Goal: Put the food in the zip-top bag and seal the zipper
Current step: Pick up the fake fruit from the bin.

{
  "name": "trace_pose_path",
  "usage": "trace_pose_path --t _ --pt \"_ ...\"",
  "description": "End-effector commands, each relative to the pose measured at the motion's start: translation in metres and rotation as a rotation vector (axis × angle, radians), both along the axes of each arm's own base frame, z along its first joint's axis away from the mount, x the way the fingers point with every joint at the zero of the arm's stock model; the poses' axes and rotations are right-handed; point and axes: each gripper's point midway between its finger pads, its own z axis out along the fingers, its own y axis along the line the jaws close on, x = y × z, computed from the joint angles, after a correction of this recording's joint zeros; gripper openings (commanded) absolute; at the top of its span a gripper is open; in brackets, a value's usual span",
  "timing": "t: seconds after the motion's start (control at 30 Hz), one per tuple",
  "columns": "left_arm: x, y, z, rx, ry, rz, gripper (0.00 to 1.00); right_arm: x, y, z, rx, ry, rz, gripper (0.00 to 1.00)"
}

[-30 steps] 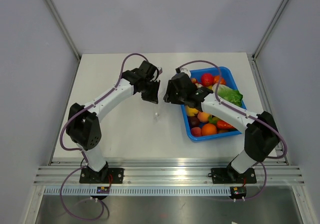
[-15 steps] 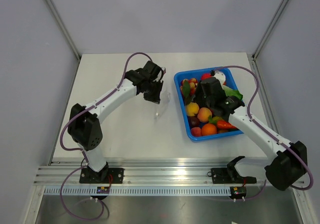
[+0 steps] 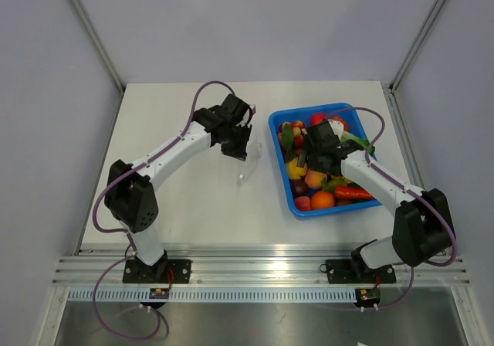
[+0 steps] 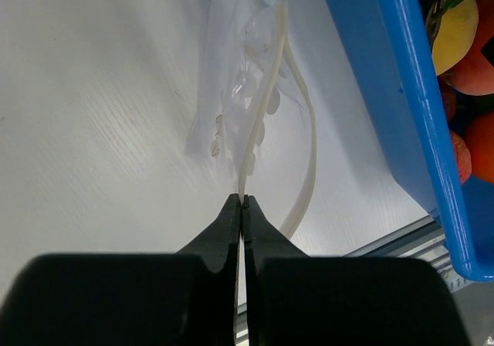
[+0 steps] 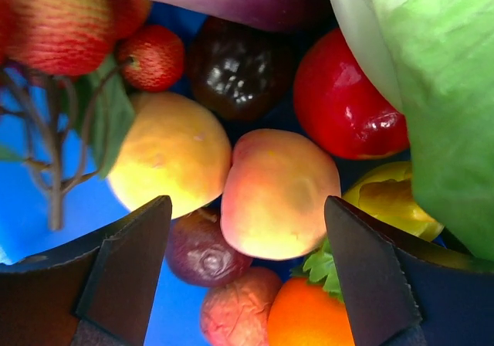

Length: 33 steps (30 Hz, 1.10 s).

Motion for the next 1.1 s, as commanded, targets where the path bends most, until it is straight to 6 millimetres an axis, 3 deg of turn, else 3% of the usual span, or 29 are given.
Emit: trace_pose_path --t 0.0,0.3,0.47,0.57,0.77,0.83,0.97,1.07 --pt "0.009 -0.006 0.013 -0.010 -0.048 -0.014 0.00 0.004 -0.004 -0.012 -0.029 0.027 0.002 0.88" --pt "0.007 -0.015 0.017 -0.025 -0.051 -0.020 0.00 -0.005 -0.008 -0.029 -0.032 0.068 -0.005 0.89" --pt "0.005 -0.019 0.017 -0.026 -0.052 -0.026 0.00 -0.011 -0.009 -0.042 -0.028 0.098 -0.009 0.81" --pt "0.005 -0.019 0.017 -0.025 -0.052 -0.027 0.00 -0.020 -0.012 -0.046 -0.027 0.117 -0.021 0.86" --pt "0.004 -0.020 0.018 -0.028 -0.054 -0.029 0.00 -0.030 -0.025 -0.034 -0.047 0.079 -0.051 0.87" --pt "0.004 -0.020 0.017 -0.027 -0.054 -0.027 0.00 -0.030 -0.025 -0.033 -0.045 0.075 -0.051 0.82" --pt "0.004 -0.020 0.016 -0.025 -0.053 -0.028 0.00 -0.033 -0.023 -0.035 -0.024 0.078 -0.053 0.53" --pt "0.003 -0.020 0.015 -0.022 -0.051 -0.030 0.00 -0.032 -0.023 -0.014 0.002 0.024 -0.065 0.35"
